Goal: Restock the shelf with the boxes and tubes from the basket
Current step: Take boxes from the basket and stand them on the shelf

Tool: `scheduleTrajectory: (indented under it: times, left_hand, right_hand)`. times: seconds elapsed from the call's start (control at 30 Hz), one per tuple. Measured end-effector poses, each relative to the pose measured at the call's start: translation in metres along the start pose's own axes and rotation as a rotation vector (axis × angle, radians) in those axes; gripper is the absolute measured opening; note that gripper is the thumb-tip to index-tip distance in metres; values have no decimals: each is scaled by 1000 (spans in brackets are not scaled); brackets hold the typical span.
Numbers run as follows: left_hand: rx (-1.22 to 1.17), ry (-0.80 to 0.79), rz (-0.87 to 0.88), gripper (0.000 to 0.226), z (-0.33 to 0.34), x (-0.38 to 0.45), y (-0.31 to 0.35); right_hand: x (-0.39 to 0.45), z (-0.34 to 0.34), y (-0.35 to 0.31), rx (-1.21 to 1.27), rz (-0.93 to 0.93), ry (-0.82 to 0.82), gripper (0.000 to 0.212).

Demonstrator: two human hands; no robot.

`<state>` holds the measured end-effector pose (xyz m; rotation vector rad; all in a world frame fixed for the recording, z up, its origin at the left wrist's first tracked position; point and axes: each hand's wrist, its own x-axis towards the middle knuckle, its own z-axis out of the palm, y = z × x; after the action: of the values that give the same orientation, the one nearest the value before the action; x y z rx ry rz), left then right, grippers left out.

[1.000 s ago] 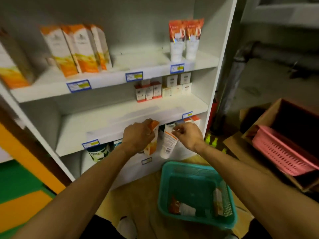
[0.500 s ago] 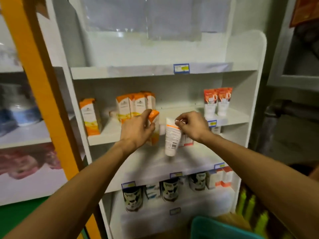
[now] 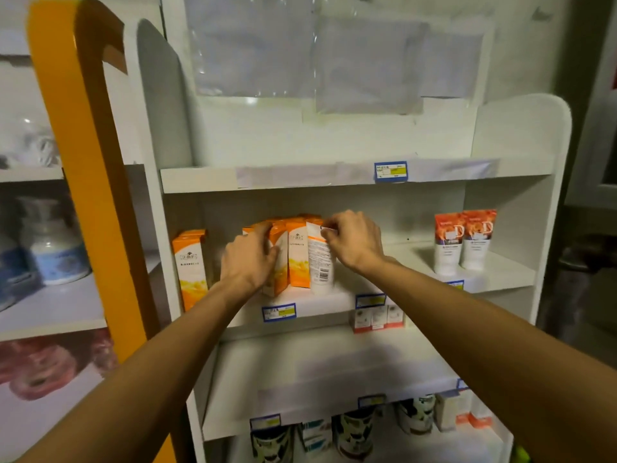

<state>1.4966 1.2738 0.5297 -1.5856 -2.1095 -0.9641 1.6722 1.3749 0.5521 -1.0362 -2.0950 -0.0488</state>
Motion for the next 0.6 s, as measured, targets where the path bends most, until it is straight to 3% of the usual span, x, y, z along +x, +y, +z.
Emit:
scheduleTrajectory:
  times: [0.37, 0.6]
  left_hand:
    - [17, 26, -40, 47, 29, 24, -17]
    - [134, 5, -24, 67, 27, 20, -8]
  right_hand:
    - [29, 37, 5, 12, 4, 48, 25]
    - [22, 32, 8, -35, -29, 44, 34]
